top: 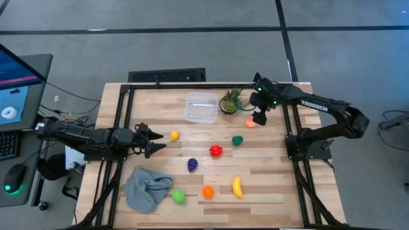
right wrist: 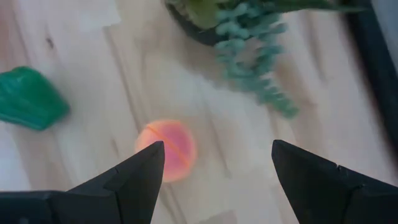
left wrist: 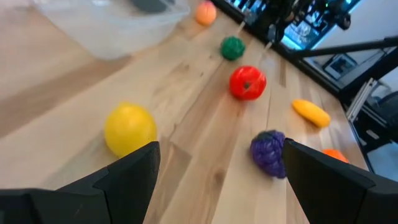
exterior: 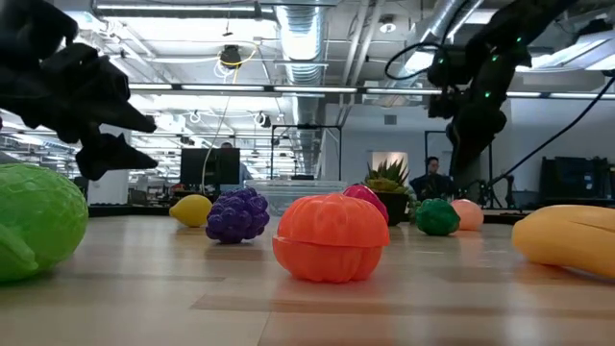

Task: Pick and placing Produce into tupperware
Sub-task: Put the pink peach into the transparent container

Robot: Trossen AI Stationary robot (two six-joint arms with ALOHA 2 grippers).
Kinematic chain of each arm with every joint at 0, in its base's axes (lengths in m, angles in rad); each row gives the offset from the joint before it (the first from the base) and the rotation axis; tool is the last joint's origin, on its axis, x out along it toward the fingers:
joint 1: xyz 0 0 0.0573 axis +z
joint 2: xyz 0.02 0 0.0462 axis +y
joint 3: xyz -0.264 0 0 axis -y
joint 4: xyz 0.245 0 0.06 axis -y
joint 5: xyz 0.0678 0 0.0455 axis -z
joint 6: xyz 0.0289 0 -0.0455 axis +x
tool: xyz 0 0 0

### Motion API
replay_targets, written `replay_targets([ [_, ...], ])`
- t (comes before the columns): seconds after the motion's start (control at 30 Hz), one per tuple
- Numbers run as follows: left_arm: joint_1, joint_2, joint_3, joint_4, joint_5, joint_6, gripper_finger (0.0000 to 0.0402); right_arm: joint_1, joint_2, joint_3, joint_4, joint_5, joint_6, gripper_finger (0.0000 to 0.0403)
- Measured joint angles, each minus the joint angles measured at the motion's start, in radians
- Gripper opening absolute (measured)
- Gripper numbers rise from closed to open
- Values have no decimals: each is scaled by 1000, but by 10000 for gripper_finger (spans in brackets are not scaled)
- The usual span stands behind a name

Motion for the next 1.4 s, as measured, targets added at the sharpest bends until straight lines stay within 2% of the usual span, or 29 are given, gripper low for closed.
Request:
replay_targets([
  [0.27, 0, 5, 0, 0, 9, -13, 323, 27, 88, 0, -1, -104, -11, 319],
  [0.6, 0, 5, 0, 1, -1, -16, 323, 56, 150, 0, -15, -97, -86, 319],
  [0.83, 0, 5, 0, 1, -6, -39, 323, 79, 150, 0, 31, -51, -149, 319],
  [1.4, 0, 5, 1, 2, -18, -50, 323, 77, 150, 0, 24, -48, -264, 319],
])
